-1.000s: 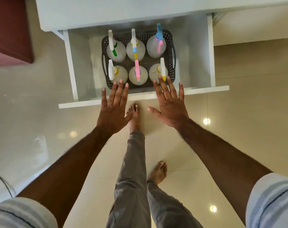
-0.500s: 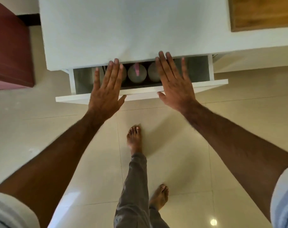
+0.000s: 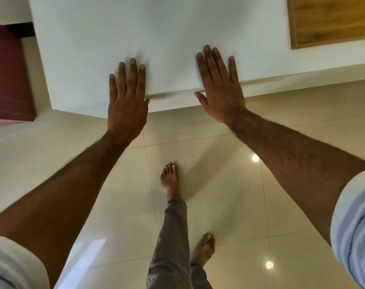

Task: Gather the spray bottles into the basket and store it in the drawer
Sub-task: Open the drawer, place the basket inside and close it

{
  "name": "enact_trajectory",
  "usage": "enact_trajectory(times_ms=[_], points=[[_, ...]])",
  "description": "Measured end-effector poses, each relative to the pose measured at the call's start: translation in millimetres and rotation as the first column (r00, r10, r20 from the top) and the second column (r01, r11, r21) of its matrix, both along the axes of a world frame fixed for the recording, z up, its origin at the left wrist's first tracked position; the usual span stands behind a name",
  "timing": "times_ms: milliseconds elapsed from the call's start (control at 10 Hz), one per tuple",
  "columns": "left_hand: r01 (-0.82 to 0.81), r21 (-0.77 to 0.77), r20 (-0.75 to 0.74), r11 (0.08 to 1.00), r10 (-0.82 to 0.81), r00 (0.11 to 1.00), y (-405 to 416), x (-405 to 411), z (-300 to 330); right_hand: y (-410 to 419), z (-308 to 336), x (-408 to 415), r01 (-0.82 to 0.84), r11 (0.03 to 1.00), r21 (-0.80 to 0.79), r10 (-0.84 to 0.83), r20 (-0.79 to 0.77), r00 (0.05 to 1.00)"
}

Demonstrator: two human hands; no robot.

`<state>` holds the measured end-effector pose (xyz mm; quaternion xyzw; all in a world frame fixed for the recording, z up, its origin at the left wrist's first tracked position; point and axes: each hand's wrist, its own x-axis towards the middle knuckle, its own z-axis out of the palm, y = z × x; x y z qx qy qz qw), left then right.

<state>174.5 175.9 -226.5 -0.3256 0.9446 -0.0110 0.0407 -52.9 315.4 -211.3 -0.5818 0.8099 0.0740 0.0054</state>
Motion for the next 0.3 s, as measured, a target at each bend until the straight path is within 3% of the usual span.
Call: enact_trajectory(times_ms=[300], points=[[0.011,0.141,0.065,0.99,-0.02,0.998,-2.3,-5.4,31.1,-7.5,30.8,-3.4,-0.003,0.991,0.135,-0.019,0.159,0.987]])
